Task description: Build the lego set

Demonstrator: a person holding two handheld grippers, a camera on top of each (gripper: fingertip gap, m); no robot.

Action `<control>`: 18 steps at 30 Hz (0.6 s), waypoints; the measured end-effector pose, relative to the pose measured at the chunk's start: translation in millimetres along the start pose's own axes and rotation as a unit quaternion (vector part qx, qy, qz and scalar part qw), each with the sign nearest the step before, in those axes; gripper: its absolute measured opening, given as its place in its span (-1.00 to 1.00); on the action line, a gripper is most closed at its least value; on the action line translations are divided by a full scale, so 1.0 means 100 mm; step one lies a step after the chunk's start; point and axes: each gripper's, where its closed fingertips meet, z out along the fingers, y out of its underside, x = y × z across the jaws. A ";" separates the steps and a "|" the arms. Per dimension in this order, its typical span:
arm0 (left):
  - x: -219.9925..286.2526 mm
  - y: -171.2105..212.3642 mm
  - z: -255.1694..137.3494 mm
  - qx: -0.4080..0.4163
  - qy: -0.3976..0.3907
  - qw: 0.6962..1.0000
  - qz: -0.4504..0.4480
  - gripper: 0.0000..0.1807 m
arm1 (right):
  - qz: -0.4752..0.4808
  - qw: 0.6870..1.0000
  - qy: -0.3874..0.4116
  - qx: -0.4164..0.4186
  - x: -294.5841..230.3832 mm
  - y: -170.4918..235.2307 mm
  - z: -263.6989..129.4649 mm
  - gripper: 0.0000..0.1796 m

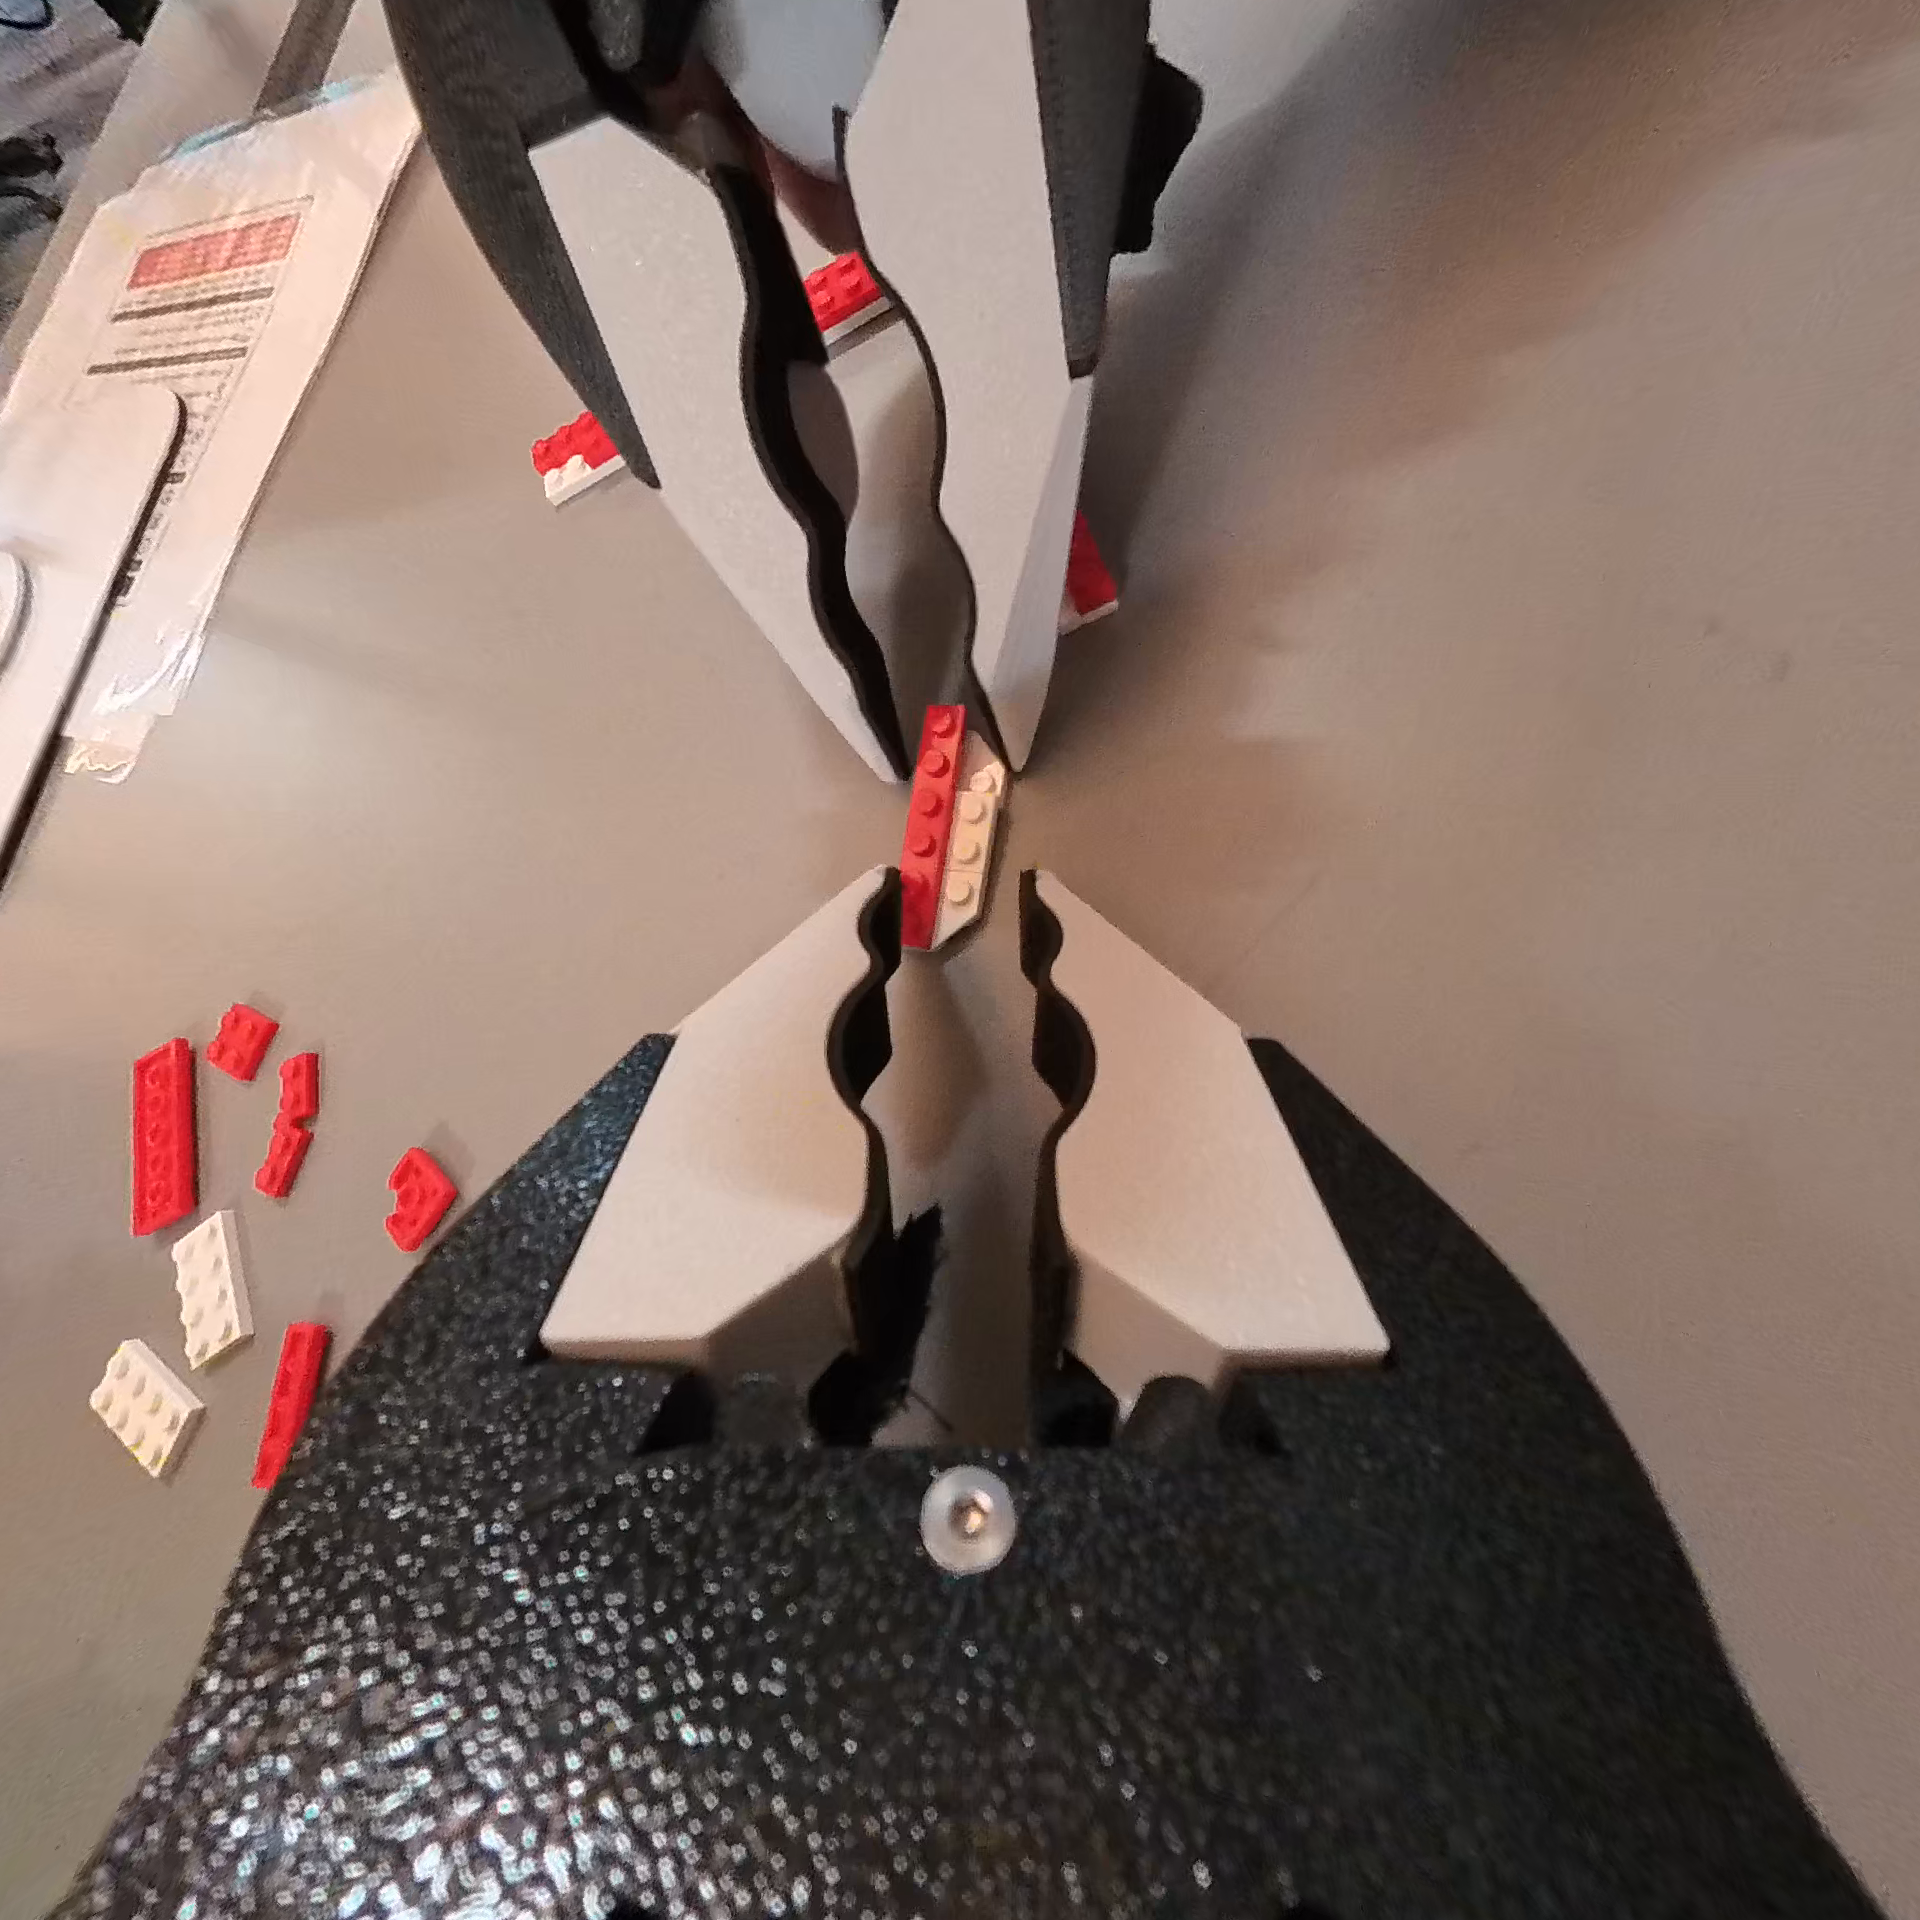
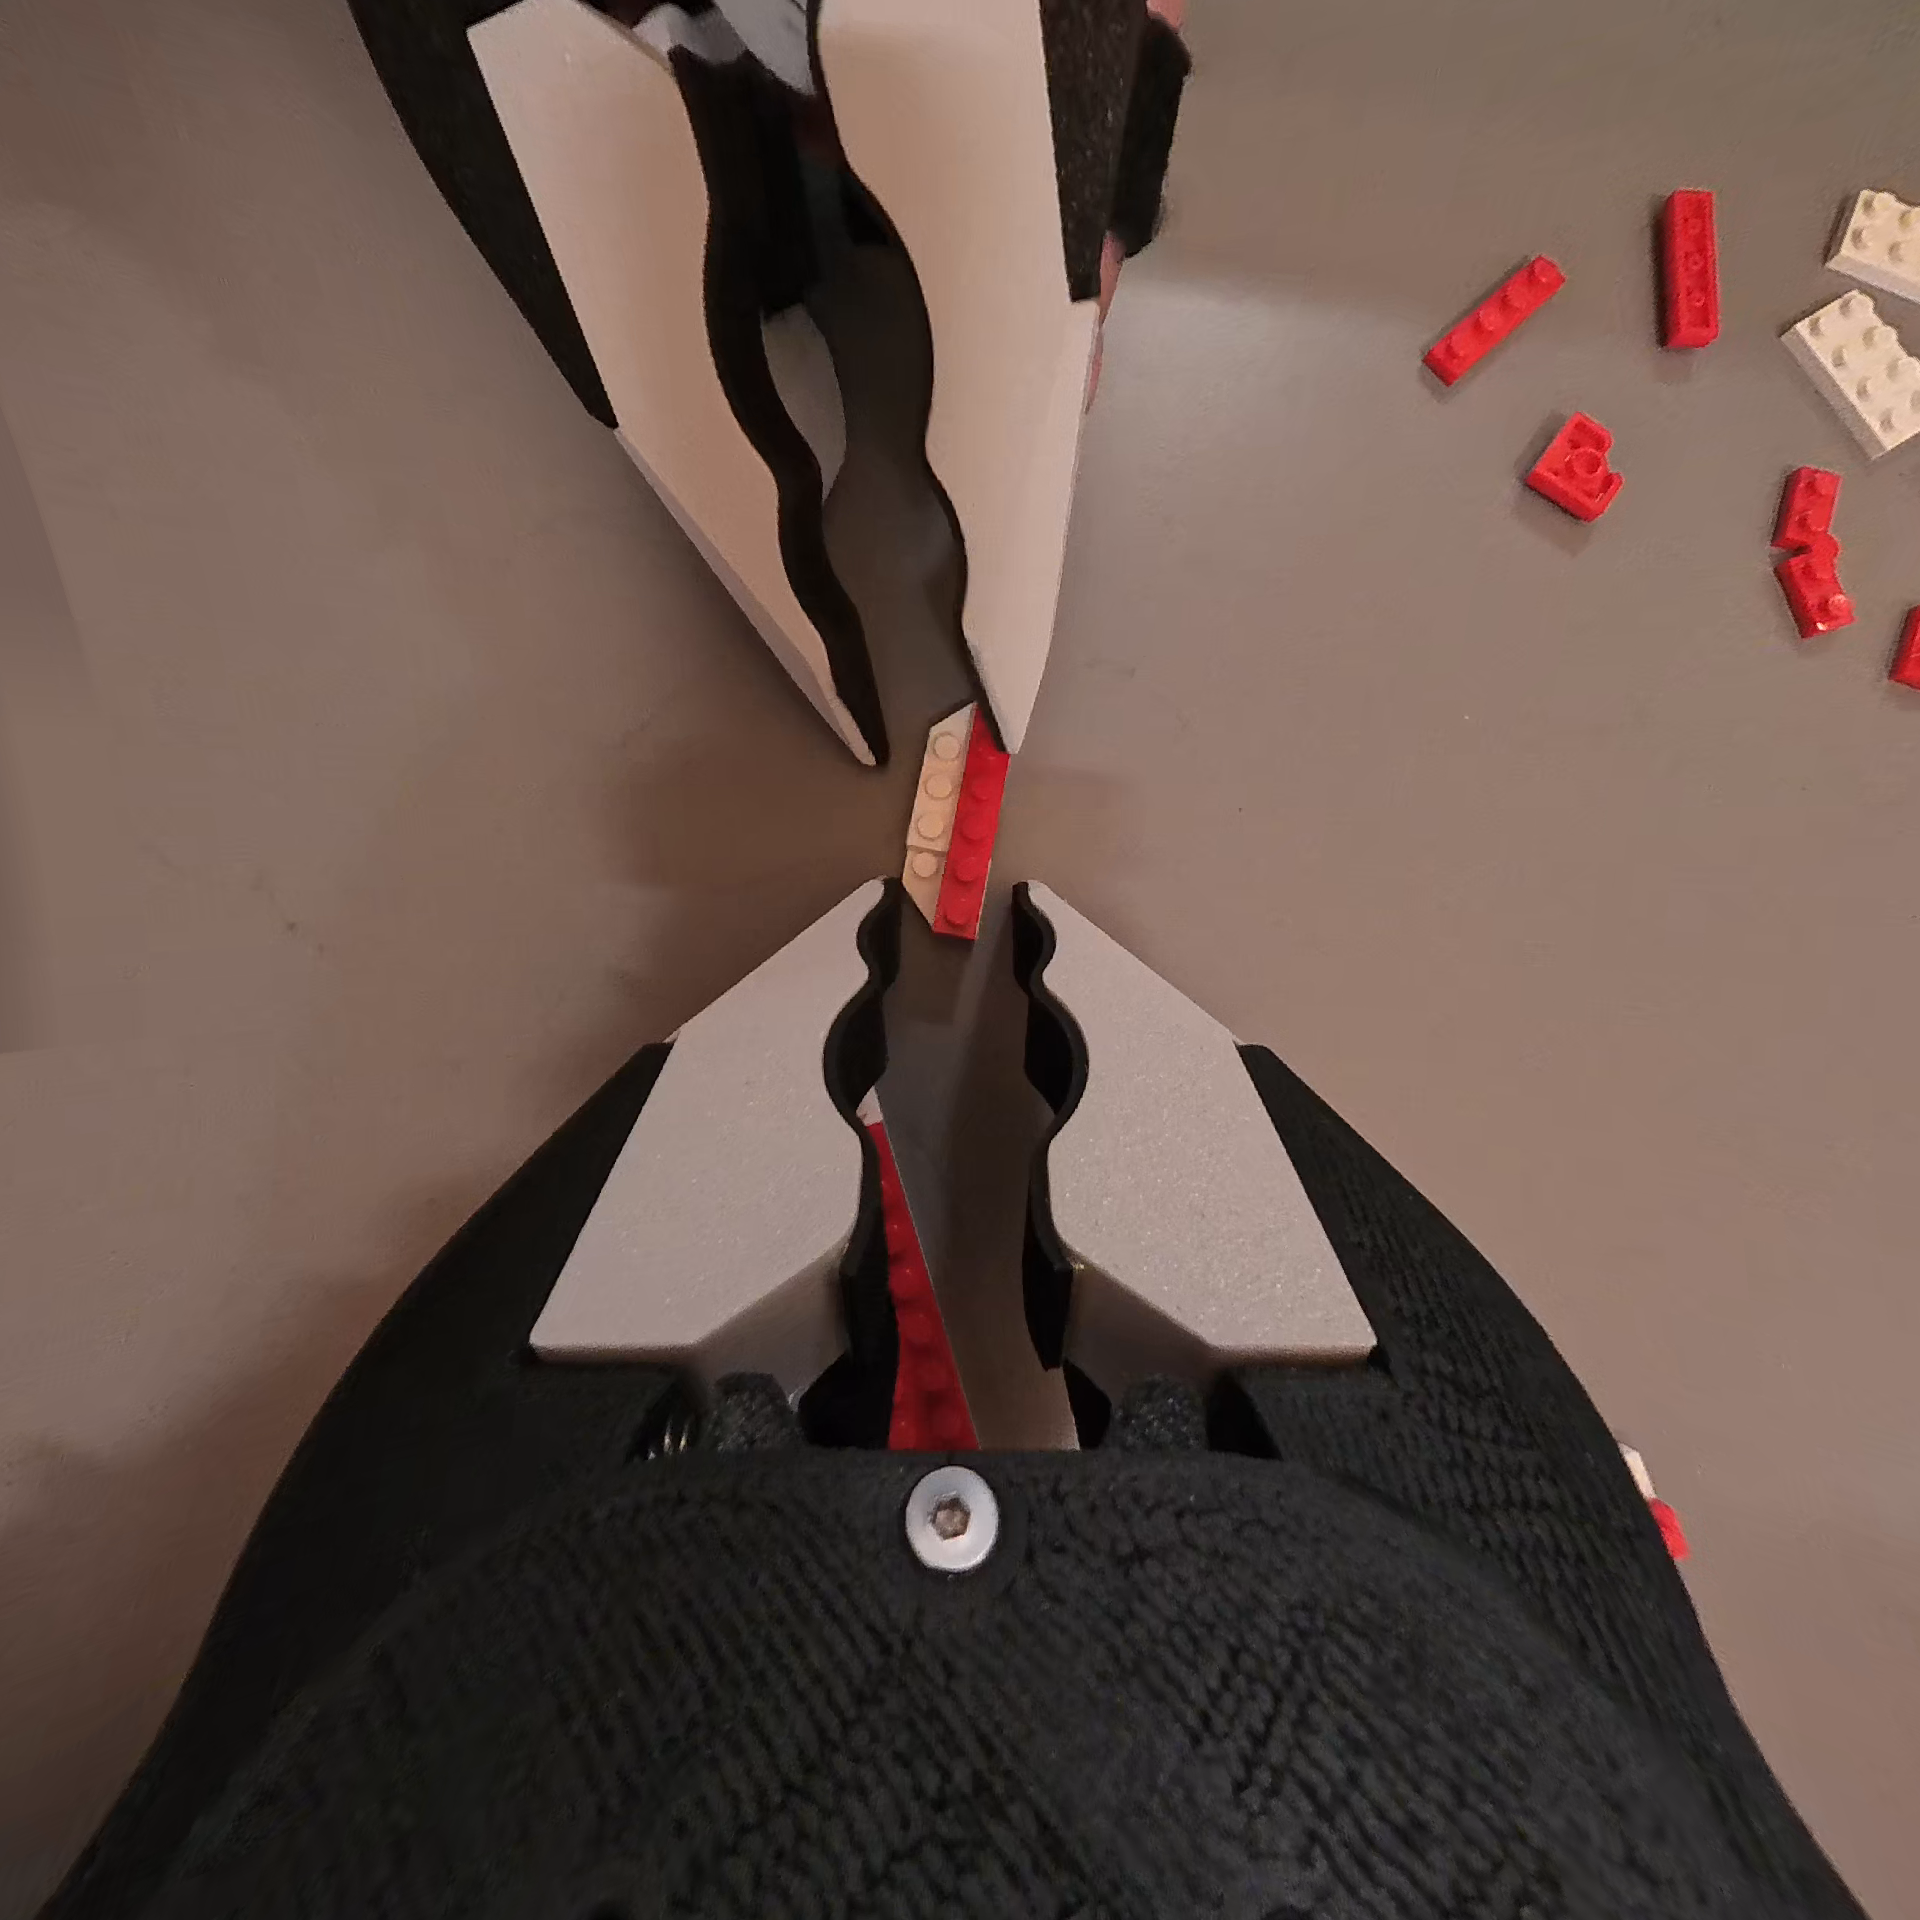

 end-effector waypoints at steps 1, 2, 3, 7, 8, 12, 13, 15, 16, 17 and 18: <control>-0.01 0.00 0.00 -0.001 -0.003 1.000 0.003 -0.77 | 0.001 1.000 -0.001 0.002 0.00 0.00 0.00 -0.79; -0.01 0.00 0.00 -0.002 -0.006 1.000 0.006 -0.76 | 0.002 1.000 -0.002 0.004 0.00 0.00 0.00 -0.79; -0.02 0.00 0.00 -0.001 -0.011 1.000 0.008 -0.74 | 0.002 1.000 -0.003 0.006 0.00 0.00 0.00 -0.79; -0.06 0.00 0.01 0.005 -0.018 1.000 0.010 -0.74 | 0.002 1.000 -0.006 0.010 0.00 0.00 0.00 -0.79; -0.06 0.00 0.01 0.006 -0.017 1.000 0.007 -0.76 | 0.003 1.000 -0.006 0.011 0.00 0.00 0.00 -0.79; -0.08 0.02 0.00 0.007 -0.017 1.000 0.006 -0.81 | 0.000 1.000 -0.007 0.012 -0.01 -0.01 0.00 -0.79; -0.08 0.02 0.00 0.007 -0.018 1.000 0.011 -0.82 | -0.002 1.000 -0.006 0.011 0.00 -0.01 0.01 -0.80; -0.07 0.02 0.00 0.006 -0.019 1.000 0.017 -0.82 | -0.005 1.000 -0.004 0.008 0.00 -0.01 0.00 -0.81; -0.07 0.02 0.00 0.005 -0.019 1.000 0.018 -0.82 | -0.006 1.000 -0.003 0.006 0.00 0.00 0.00 -0.82; -0.07 0.03 -0.01 0.004 -0.019 1.000 0.018 -0.82 | -0.006 1.000 -0.002 0.005 0.00 0.00 -0.01 -0.82; -0.07 0.03 -0.01 0.005 -0.019 1.000 0.017 -0.82 | -0.005 1.000 -0.001 0.005 0.01 0.01 -0.02 -0.82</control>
